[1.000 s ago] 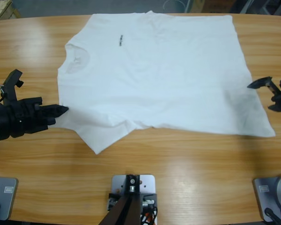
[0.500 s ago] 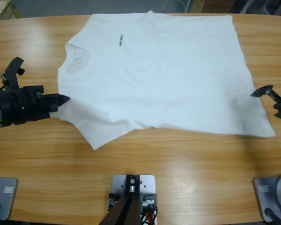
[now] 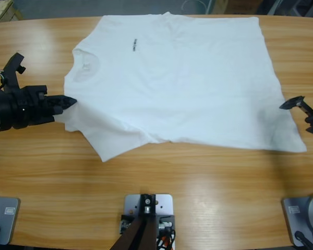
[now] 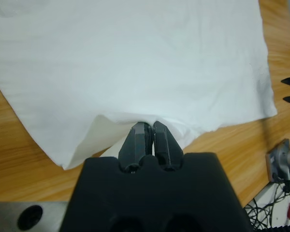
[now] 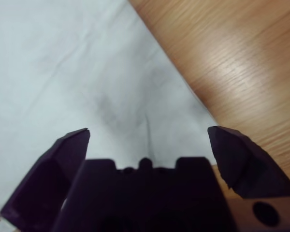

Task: Fold clothes

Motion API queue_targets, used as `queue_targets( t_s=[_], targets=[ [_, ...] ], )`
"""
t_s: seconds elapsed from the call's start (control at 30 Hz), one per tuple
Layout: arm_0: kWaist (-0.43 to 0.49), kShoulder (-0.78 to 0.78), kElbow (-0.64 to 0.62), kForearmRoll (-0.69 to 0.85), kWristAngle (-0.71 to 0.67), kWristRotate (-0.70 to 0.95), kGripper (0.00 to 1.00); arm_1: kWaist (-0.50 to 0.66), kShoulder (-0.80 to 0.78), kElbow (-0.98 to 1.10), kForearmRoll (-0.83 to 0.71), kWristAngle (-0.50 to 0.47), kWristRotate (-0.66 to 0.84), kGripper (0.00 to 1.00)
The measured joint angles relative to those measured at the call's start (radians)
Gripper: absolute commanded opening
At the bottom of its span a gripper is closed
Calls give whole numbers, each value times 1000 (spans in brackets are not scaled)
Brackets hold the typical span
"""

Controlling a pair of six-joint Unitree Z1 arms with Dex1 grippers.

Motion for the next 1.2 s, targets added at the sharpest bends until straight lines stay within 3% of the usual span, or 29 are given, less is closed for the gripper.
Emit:
queue_targets(
  t_s=[0.6, 1.2],
  targets=[
    [13, 28, -12, 0, -15, 24, 0, 27, 62, 25, 5, -47, 145, 1000],
    [29, 70, -32, 2, -36, 45, 0, 42, 104, 41, -29, -74, 171, 986]
  ],
)
